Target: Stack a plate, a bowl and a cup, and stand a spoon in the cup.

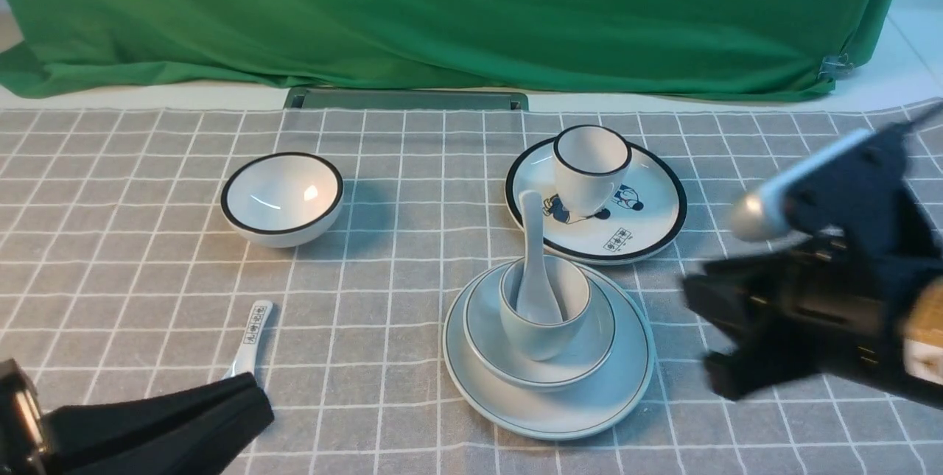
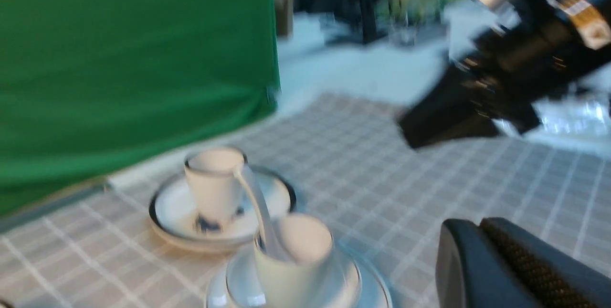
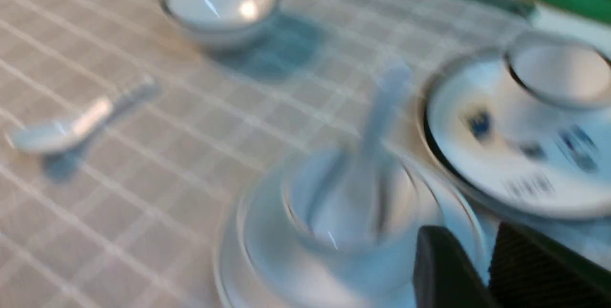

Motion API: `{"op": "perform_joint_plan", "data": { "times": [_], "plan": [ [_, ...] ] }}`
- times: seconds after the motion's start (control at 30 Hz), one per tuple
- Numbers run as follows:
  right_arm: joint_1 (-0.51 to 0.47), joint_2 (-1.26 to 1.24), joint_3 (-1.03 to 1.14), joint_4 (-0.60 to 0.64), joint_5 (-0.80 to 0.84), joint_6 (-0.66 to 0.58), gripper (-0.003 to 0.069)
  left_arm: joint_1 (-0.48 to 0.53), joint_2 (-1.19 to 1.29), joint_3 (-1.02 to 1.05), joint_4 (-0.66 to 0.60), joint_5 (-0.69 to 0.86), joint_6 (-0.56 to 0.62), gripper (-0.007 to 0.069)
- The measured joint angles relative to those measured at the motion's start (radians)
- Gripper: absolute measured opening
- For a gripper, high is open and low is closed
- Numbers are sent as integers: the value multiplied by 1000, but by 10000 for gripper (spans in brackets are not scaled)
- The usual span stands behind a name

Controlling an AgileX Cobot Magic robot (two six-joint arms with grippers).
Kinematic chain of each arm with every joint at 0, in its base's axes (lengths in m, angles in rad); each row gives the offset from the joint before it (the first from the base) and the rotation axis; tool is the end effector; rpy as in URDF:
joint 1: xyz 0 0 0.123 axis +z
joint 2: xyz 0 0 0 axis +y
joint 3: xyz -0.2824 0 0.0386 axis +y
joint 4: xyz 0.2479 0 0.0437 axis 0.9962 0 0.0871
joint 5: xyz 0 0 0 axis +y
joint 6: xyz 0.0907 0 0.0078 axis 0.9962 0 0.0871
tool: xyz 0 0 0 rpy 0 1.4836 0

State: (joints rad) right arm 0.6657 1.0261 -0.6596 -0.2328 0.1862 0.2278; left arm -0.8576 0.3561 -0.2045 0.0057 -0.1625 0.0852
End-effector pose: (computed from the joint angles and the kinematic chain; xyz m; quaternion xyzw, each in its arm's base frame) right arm 0.1717 0.1298 0.2960 -0.2674 0.8065 0.1547 0.5040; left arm 0.0595 -0.0689 0.2722 0.3070 0.5973 -0.2774 0.6870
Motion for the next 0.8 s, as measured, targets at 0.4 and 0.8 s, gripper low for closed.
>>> {"op": "perform_joint_plan", "data": {
  "times": [0.4,0.8],
  "plan": [
    [0,-311,2,40,331,3,178,0,-1,210,5,-294,-6,9],
    [-25,-347,4,10,332,2,199,0,-1,211,11,-214,-6,11]
  ]
}}
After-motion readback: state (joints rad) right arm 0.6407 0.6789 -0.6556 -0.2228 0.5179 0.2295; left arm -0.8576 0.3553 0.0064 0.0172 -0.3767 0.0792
